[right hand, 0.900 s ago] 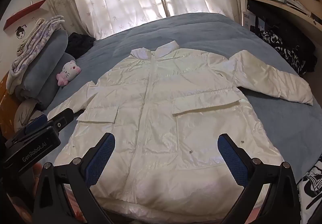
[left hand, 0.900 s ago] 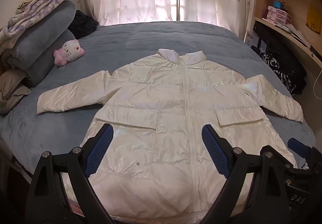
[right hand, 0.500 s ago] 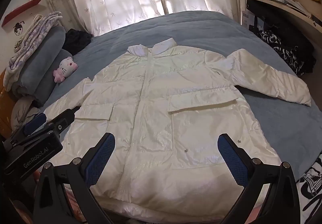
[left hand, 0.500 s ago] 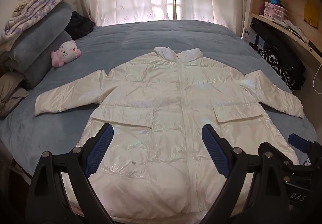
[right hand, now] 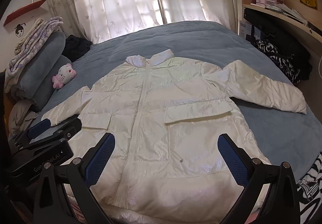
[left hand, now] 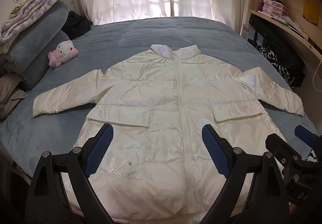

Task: Fold large clothes
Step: 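Move both tools over the spread white jacket, then grasp the white jacket's sleeve cuff with the right tool and lift it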

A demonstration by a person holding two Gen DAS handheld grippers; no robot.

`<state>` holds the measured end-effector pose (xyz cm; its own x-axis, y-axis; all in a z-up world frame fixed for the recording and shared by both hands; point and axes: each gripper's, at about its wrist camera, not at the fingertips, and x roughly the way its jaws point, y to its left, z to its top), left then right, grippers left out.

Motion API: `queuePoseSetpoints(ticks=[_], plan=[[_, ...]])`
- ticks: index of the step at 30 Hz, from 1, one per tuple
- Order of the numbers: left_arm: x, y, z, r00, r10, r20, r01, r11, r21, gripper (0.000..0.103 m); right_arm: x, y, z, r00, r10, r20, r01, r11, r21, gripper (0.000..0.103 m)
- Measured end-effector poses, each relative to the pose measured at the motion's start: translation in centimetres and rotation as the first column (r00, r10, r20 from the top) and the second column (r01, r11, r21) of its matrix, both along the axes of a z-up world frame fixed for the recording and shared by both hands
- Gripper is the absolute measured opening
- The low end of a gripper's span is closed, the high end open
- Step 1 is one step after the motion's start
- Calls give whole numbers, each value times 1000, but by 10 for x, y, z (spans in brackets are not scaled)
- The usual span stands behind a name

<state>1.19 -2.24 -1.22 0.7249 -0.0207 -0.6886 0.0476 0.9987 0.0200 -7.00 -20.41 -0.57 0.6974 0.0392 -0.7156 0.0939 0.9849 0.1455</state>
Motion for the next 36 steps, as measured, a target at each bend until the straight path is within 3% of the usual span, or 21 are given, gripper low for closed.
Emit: queuePoseSetpoints(ticks=[10,18,25,30,33,36], plan=[[15,-10,41,998,-45,39,49,994,-94,89,5,4,62,993,61,104,-47,990,-134,103],[27,-18,81,995,-29,99,41,991,-126,89,21,-3,114,989,123,81,-107,979,-175,103],[40,-37,107,986,-55,155,69,994,-84,89,22,-13,170,980,108,167,-52,949,-310,103],[50,-54,125,977,-99,189,120,988,-102,89,22,-31,212,971,65,230,34,914,-404,103],[63,-69,134,974,-114,198,135,986,-98,89,31,-54,225,977,52,205,23,938,-346,103],[78,-84,137,975,-114,192,134,986,-98,89,43,-94,229,986,36,165,-6,983,-181,103]])
